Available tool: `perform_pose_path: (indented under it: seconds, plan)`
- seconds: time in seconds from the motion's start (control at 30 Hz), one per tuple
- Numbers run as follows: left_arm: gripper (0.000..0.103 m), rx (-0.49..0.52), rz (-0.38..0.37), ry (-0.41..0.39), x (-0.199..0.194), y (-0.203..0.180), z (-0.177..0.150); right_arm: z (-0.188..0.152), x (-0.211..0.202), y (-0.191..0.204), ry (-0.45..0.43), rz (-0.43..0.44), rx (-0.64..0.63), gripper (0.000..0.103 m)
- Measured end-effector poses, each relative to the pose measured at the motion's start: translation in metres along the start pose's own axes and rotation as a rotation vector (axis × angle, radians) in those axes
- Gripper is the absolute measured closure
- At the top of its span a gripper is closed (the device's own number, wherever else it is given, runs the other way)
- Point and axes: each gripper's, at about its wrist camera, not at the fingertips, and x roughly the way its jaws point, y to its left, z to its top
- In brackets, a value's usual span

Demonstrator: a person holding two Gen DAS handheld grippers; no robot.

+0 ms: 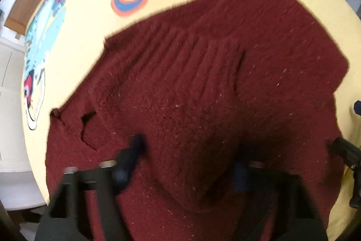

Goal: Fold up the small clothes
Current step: 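Grasp the other sleeve with the left gripper and fold it across the body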

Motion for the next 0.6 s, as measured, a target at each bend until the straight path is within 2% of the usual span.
perform_pose_path:
  seconds: [0.03, 0.07, 0.1, 0.2, 0.3, 0.47, 0.6]
  plan:
    - [0.061, -0.019, -0.045, -0.006, 0.000, 0.007, -0.001, -0.001, 0.001, 0.000, 0.001, 0.001, 0.002, 0.021]
    - [0.078, -0.033, -0.053, -0.025, -0.002, 0.013, -0.002, -0.002, 0.000, -0.001, 0.002, 0.003, 0.005, 0.021]
    - [0.090, -0.045, -0.040, -0.045, -0.006, 0.022, -0.005, -0.002, 0.001, -0.002, 0.003, 0.005, 0.007, 0.021]
    - [0.092, -0.061, -0.079, -0.107, -0.016, 0.050, -0.016, -0.001, 0.003, 0.000, 0.006, 0.007, 0.007, 0.021]
    - [0.092, -0.118, -0.076, -0.143, -0.021, 0.089, -0.037, -0.001, 0.002, 0.003, -0.005, 0.010, 0.009, 0.021]
    - [0.092, -0.338, -0.158, -0.197, -0.017, 0.166, -0.085, 0.007, 0.000, 0.016, -0.021, 0.017, 0.009, 0.021]
    - [0.091, -0.465, -0.215, -0.204, 0.007, 0.199, -0.118, 0.007, -0.004, 0.027, -0.028, 0.024, -0.011, 0.021]
